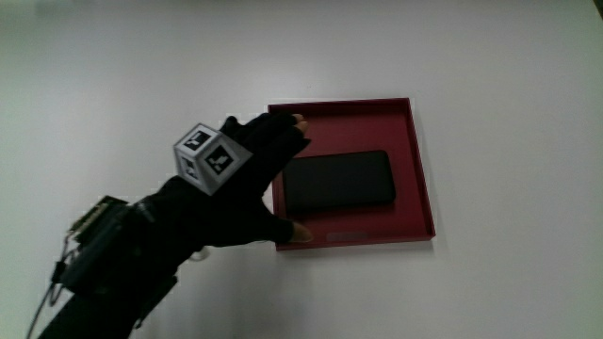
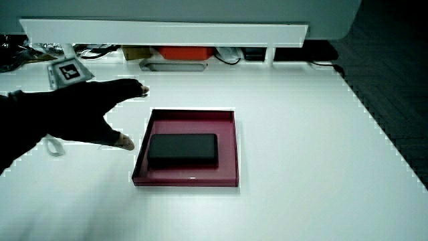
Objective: Place battery into plate
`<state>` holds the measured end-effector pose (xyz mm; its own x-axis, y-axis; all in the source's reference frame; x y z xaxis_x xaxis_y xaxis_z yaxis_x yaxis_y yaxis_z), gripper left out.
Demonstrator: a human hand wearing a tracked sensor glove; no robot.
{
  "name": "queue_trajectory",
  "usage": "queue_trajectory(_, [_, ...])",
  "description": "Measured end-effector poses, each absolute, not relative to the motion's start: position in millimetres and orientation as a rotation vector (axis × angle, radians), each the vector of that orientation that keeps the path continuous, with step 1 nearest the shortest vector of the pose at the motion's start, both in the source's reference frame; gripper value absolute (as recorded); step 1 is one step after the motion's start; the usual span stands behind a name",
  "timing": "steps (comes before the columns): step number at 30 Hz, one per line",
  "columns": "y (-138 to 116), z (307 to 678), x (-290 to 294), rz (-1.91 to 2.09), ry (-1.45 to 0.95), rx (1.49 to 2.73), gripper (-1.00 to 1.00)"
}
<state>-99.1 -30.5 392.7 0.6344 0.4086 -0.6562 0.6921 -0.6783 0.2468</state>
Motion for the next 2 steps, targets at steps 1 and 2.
queue_trajectory(1, [-30.7,383.2,-102.5,-0.725,0.898,2.391,-1.0])
queue_trajectory(2, [-30.7,381.4,-107.6,-0.74,0.875,2.379,-1.0])
